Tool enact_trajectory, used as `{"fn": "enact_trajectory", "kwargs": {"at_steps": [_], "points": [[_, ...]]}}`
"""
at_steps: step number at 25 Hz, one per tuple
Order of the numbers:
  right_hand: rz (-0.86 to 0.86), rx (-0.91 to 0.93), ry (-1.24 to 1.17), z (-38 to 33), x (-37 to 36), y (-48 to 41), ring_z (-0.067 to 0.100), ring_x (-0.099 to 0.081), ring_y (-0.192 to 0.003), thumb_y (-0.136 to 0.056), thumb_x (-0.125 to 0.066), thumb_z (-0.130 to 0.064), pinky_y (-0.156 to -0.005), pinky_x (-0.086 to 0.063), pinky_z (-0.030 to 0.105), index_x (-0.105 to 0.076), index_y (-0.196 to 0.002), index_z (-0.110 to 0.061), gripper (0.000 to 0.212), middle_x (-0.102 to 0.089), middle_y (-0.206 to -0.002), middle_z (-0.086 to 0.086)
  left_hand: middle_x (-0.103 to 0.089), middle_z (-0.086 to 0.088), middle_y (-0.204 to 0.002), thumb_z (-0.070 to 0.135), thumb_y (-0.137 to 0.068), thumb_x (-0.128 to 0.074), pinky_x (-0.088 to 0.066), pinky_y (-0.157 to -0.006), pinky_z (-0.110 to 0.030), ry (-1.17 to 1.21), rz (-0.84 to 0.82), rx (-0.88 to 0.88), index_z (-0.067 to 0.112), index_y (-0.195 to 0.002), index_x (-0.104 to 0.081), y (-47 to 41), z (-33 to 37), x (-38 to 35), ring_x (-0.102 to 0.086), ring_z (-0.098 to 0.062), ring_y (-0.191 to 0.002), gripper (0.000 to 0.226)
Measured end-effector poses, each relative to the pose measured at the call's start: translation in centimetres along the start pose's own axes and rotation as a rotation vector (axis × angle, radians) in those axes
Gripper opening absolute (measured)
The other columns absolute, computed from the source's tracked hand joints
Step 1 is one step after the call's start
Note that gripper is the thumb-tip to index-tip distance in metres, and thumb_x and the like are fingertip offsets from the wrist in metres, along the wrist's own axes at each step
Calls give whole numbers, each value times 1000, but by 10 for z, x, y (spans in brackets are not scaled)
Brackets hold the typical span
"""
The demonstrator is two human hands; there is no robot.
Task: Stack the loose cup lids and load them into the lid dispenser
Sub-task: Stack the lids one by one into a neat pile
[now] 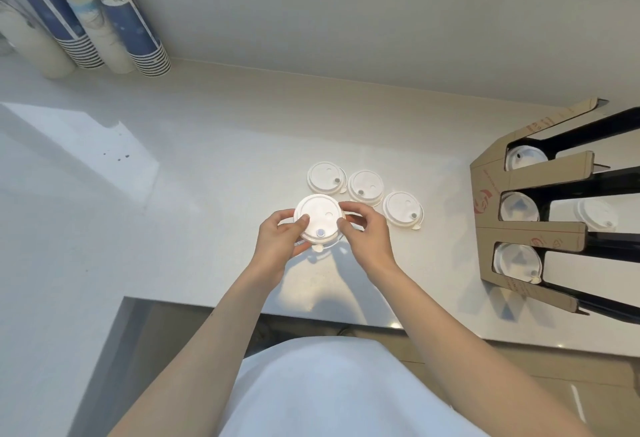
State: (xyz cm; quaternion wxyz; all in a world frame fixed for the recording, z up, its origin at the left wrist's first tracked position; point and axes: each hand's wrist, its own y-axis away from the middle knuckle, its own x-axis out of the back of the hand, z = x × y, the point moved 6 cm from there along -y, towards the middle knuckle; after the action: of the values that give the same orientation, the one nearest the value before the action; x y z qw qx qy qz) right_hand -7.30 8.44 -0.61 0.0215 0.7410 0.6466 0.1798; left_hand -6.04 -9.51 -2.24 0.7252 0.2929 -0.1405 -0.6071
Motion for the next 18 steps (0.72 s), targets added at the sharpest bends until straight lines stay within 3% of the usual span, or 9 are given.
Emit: {"fn": "enact_trajectory", "kwargs": {"at_steps": [6,8,12,18], "points": [[14,-13,-23,7,-17,-9,9,-65,-104,-92,-63,-11,-92,-50,23,-63,-122,-16,31,-67,-113,-4,-67,-13,-117,10,-96,-65,-63,-68,-25,80,75,17,9,-120,-57,-2,4,36,-70,-22,-99,25],[-25,-50,146,20,-22,-14,18,-60,-116,-92,-63,-14,-93,-46,22,-56,-132,-14,40,-63,-121,2,-66,-12,-118,10,-96,-65,-63,-69,-26,85,99,23,10,-122,-56,-2,4,45,-69,-23,-102,27],[-190,-56,532,41,-34,-25,26,-46,-133,-91,-66,-22,-109,-38,37,-38,-146,-11,63,-47,-142,13,-64,-9,-119,11,-96,-65,-62,-65,-24,77,141,15,12,-122,-56,0,6,56,-68,-20,-99,28],[-296,-40,774,48,-56,-40,31,-39,-136,-88,-69,-37,-103,-39,41,-35,-146,-10,72,-41,-144,12,-63,-13,-126,11,-96,-65,-63,-67,-25,77,171,33,10,-125,-56,2,6,71,-67,-27,-108,31]]}}
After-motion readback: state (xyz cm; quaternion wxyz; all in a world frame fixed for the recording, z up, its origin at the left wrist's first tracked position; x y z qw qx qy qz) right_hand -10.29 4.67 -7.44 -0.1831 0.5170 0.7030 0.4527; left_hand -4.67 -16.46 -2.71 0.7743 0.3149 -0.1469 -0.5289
